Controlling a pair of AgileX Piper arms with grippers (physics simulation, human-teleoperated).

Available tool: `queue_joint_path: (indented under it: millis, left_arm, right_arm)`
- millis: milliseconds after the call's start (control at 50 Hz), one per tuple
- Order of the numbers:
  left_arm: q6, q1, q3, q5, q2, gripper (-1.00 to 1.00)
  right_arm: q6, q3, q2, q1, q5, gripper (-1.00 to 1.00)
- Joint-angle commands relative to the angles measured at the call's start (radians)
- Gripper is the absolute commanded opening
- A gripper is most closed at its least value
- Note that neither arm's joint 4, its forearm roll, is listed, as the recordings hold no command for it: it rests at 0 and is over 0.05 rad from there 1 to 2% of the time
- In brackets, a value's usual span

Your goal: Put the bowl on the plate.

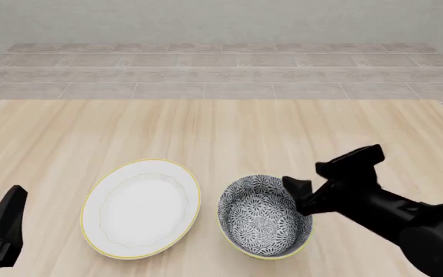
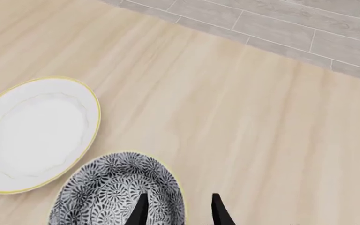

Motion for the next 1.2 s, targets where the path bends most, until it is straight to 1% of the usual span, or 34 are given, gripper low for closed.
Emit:
queue_joint_path:
  millis: [20,260,380,400,580,840,980,1060,1200]
  left_arm:
    - [0.000,-0.001,-0.002,0.004,0.000,1.00]
    - [0.000,-0.002,-0.009,0.012,0.000,1.00]
    - [0.001,-0.002,-0.009,0.012,0.000,1.00]
    - [0.001,-0.002,-0.007,0.010,0.000,1.00]
    - [0.002,-0.002,0.003,-0.001,0.000,1.00]
    - [0.001,-0.001,-0.006,0.007,0.000,1.00]
    - [0.001,-0.001,-0.009,0.010,-0.001,1.00]
    - [0.001,-0.001,-0.013,0.014,-0.001,1.00]
    - [0.000,-0.001,-0.014,0.016,-0.001,1.00]
  right_arm:
    - [0.012,0.016,0.051,0.004,-0.045,1.00]
    - [0.029,0.027,0.103,0.005,-0.092,1.00]
    - [0.025,0.033,0.122,0.003,-0.113,1.00]
    - [0.026,0.034,0.144,-0.001,-0.130,1.00]
    - [0.034,0.043,0.207,-0.005,-0.183,1.00]
    - [0.041,0.050,0.242,0.000,-0.207,1.00]
    - [0.055,0.056,0.267,0.007,-0.226,1.00]
    - [0.056,0.059,0.287,0.007,-0.243,1.00]
    - [0.054,0.062,0.293,0.006,-0.244,1.00]
